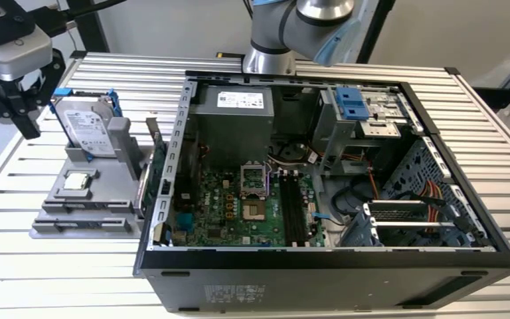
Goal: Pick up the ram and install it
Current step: 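Pick up the ram and move it above insertion slot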
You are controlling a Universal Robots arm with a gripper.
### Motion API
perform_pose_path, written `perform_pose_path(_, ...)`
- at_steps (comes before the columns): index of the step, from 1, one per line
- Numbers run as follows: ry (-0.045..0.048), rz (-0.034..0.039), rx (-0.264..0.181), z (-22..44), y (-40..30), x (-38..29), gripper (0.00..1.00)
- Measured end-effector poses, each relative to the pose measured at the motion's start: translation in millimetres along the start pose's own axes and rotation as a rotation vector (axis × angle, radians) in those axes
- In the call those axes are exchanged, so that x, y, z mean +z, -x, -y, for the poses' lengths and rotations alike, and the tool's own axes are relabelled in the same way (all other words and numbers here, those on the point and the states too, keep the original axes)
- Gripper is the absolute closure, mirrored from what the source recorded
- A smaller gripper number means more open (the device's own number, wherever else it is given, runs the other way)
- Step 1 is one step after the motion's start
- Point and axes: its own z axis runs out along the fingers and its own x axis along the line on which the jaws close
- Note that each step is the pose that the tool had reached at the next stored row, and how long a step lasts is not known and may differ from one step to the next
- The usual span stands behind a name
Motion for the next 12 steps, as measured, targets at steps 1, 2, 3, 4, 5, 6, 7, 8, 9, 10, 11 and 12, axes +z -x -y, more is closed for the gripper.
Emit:
perform_pose_path(1,-0.0003,-0.0005,-0.009,0.0,0.0,0.0,1.0)
perform_pose_path(2,-0.0005,-0.0009,-0.02,0.0,0.0,0.0,1.0)
perform_pose_path(3,-0.0008,-0.0014,-0.029,0.0,0.0,0.0,1.0)
perform_pose_path(4,-0.001,-0.0017,-0.039,0.0,0.0,0.0,1.0)
perform_pose_path(5,-0.0012,-0.0022,-0.048,0.0,0.0,0.0,1.0)
perform_pose_path(6,-0.0014,-0.0026,-0.057,-0.1,0.0,0.0,1.0)
perform_pose_path(7,-0.0016,-0.0029,-0.066,0.0,0.0,0.0,1.0)
perform_pose_path(8,-0.0018,-0.0034,-0.075,0.0,0.0,0.0,1.0)
perform_pose_path(9,-0.0021,-0.0038,-0.082,0.0,0.0,0.0,1.0)
perform_pose_path(10,-0.0025,-0.0042,-0.09,0.0,0.0,0.0,1.0)
perform_pose_path(11,-0.0028,-0.0047,-0.097,0.0,0.0,0.0,1.0)
perform_pose_path(12,-0.0033,-0.0051,-0.105,0.0,0.0,0.0,1.0)
